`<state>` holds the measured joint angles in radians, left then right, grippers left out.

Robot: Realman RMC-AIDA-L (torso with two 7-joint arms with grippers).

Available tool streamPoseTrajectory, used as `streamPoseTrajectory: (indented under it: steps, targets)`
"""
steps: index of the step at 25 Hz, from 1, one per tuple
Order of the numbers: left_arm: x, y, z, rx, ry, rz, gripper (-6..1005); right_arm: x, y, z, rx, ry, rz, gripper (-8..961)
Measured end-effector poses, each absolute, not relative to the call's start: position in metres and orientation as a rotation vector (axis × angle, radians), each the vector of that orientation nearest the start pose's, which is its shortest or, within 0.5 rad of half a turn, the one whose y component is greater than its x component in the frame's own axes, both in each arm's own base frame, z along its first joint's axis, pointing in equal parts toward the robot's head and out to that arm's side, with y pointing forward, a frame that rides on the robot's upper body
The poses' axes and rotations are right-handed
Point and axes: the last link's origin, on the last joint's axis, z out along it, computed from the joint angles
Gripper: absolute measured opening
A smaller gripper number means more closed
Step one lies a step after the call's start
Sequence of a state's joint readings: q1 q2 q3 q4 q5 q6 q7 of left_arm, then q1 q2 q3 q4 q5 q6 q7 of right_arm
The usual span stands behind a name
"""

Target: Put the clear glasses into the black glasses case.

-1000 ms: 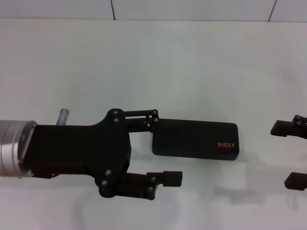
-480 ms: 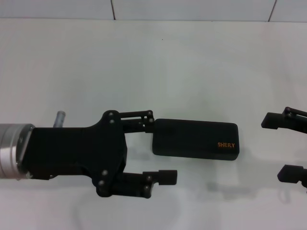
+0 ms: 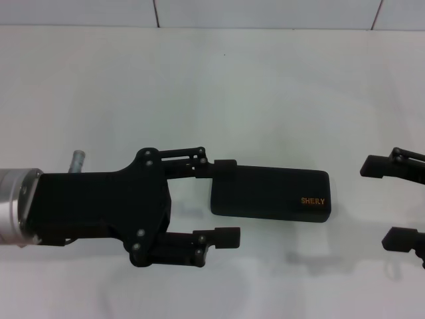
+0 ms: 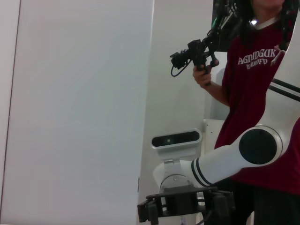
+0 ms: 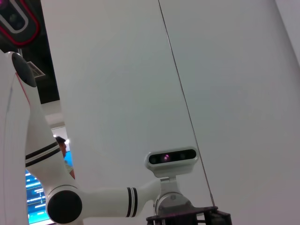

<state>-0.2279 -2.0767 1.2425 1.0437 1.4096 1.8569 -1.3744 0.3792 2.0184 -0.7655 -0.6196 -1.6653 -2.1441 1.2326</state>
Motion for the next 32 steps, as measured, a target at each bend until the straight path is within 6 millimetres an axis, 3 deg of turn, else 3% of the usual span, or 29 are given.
streamPoseTrajectory:
  steps: [14, 22, 32]
  targets:
    - [-0.195, 0.246, 0.016, -2.944, -0.109, -1.202, 732, 0.24, 0.253, 0.049, -2.835, 0.221, 1.392, 878]
    - [-0.201, 0.251, 0.025, -2.925, -0.116, -1.161, 731, 0.234, 0.259, 0.043, -2.864, 0.211, 1.372, 878]
    - [-0.212, 0.244, 0.044, -3.002, -0.082, -1.108, 731, 0.218, 0.268, 0.028, -2.907, 0.204, 1.427, 877]
